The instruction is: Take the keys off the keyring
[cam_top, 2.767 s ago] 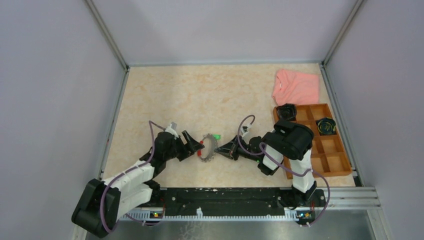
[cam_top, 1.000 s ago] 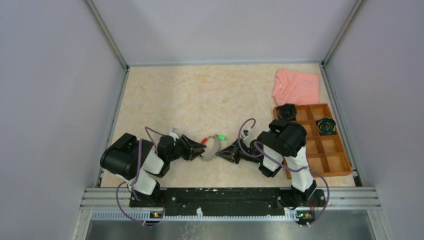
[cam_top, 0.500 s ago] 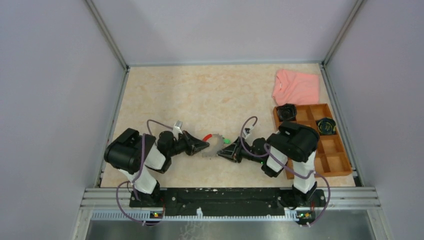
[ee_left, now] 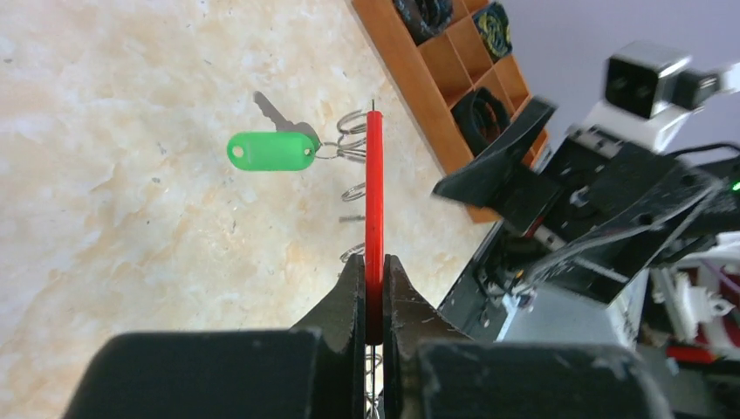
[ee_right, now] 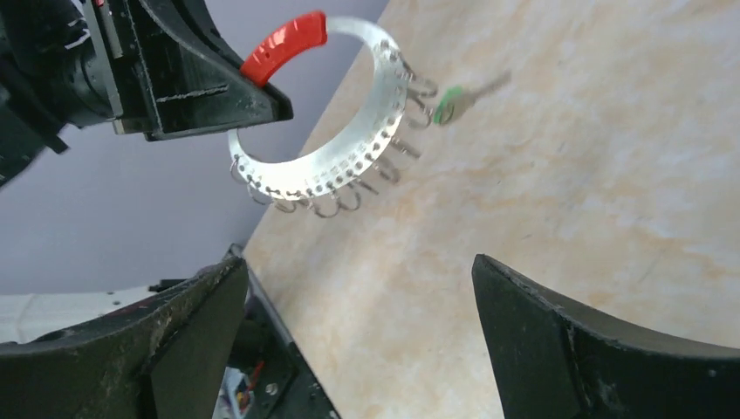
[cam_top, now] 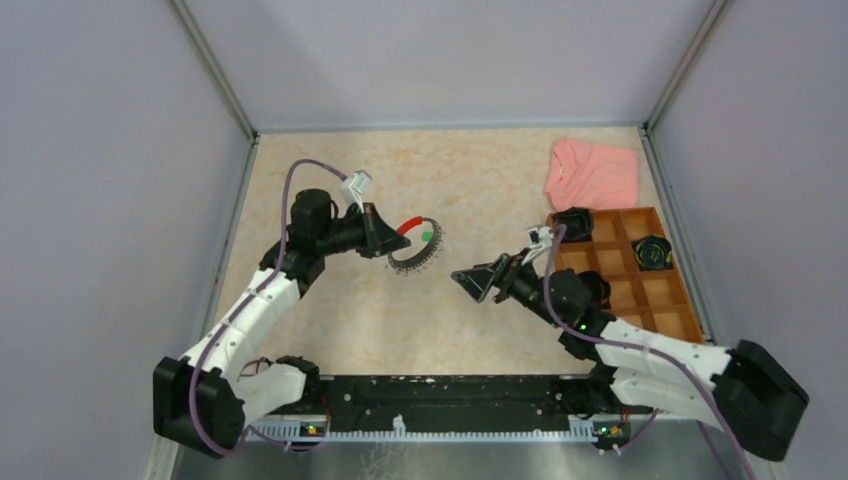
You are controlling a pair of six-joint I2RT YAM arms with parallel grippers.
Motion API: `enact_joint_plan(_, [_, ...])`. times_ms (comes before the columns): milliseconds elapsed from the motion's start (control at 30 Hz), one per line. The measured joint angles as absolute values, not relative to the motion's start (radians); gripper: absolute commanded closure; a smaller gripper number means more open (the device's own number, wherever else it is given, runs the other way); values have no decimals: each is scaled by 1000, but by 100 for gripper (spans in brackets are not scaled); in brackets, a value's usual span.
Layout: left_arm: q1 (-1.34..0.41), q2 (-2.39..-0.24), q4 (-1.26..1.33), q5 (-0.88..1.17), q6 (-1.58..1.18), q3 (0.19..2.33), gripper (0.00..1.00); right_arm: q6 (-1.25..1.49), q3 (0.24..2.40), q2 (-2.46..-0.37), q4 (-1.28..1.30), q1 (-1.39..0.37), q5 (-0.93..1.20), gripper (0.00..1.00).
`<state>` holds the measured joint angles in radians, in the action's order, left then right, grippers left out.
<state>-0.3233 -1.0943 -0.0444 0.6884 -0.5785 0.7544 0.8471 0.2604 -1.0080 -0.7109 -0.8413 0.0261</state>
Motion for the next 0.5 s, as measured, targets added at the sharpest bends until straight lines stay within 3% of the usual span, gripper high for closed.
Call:
enact_joint_plan(233, [-344,-1042,-460,711,-299,955,100,591,282,-737,-532,-894,-105,1])
enact_joint_plan(500, [-522,-995,-685,735,-166,1147,100,381,247,-611,-577,-995,-30,6])
